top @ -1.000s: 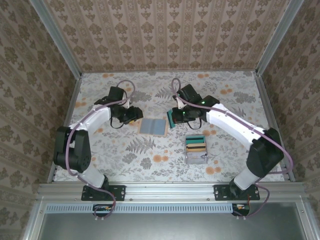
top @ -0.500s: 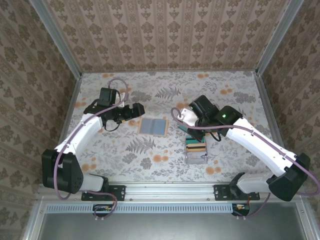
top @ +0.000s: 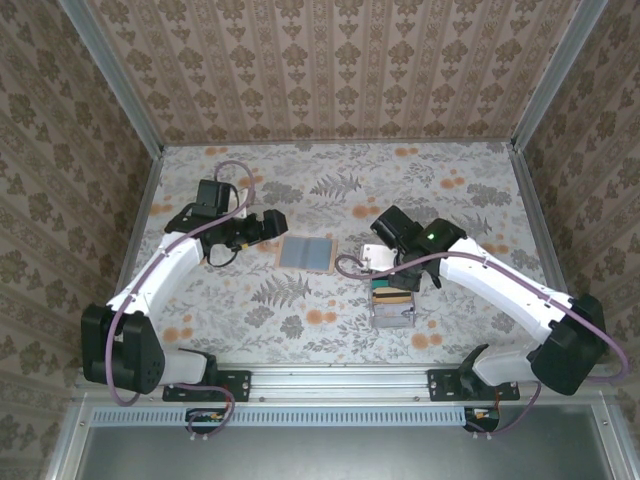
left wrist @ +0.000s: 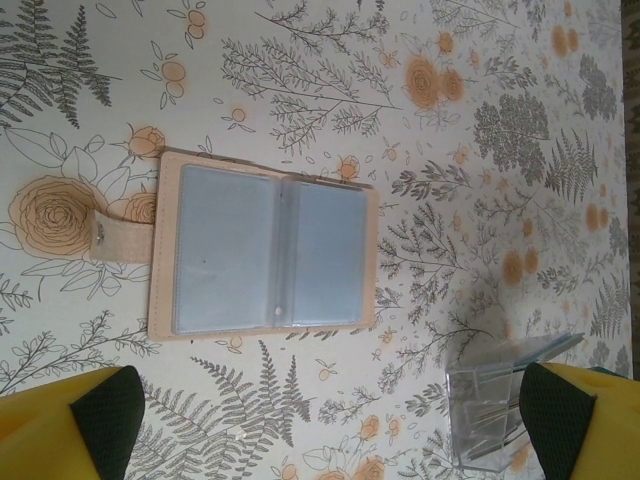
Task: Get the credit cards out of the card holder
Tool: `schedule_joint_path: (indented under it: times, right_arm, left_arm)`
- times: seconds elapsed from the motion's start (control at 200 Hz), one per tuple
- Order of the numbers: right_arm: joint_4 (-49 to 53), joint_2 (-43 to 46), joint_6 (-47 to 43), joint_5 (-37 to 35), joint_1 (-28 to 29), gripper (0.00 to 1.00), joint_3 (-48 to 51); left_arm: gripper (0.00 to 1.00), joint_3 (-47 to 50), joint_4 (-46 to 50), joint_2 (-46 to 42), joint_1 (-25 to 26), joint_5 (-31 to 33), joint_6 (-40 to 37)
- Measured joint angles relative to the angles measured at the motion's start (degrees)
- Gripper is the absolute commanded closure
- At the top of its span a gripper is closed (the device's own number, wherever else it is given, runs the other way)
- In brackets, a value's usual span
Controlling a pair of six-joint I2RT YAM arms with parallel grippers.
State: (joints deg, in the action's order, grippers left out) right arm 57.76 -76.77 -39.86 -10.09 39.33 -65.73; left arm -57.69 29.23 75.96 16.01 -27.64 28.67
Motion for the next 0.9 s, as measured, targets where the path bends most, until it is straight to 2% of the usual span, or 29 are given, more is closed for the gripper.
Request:
schedule_joint_path:
  times: [0.76,0.825,0.9]
  right_arm:
    - [-7.9,-3.8,-2.0,-0.1,0.5,1.0,6.8]
    - [-8.5,-3.9,-1.6,-0.4,0.5,0.82,7.2]
    - [-9.6,-3.9,-0.7,-1.6,0.5,0.81,7.4]
  left_arm:
    - [0.0,0.3,0.6,-0.6,-0.4,0.6,0.0]
    - [0.0,0.3,0.7,-0.6,-0.4,0.6,0.0]
    - [0.0,0.3,0.8,-0.6,-0.4,0.6,0.0]
